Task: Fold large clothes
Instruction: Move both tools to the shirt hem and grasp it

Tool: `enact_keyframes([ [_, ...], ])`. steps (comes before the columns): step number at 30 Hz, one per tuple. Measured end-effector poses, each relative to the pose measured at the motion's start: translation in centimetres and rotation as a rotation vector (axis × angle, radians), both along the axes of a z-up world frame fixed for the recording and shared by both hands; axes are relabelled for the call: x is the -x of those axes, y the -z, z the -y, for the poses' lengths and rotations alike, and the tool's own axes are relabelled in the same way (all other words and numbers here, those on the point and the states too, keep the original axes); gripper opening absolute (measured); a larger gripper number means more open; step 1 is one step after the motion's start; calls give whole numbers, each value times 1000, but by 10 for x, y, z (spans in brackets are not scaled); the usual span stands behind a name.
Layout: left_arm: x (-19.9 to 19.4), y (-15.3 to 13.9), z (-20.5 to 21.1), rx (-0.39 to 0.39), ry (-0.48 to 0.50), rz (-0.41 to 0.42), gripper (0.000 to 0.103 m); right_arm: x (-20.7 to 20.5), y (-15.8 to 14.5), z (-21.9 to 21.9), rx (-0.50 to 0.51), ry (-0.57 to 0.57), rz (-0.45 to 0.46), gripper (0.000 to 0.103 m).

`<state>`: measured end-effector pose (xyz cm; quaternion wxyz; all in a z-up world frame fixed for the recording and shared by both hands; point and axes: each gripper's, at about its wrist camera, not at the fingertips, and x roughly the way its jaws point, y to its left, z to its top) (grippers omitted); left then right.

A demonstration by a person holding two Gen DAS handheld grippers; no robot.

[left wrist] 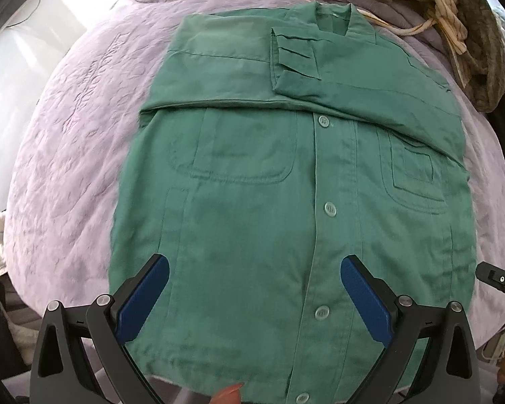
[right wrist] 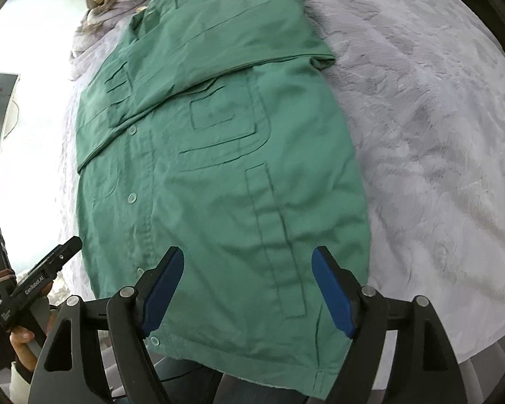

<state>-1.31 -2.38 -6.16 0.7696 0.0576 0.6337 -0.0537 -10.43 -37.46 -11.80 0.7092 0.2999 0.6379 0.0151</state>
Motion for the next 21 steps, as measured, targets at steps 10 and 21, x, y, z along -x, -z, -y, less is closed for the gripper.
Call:
enact_keyframes([
  [10, 26, -4, -24, 8, 20, -2, 102, 27, -5, -26, 5, 53, 16, 103],
  [21, 68, 10, -72, 23, 43, -21, 102, 76, 11, -68, -12, 79, -34, 103],
])
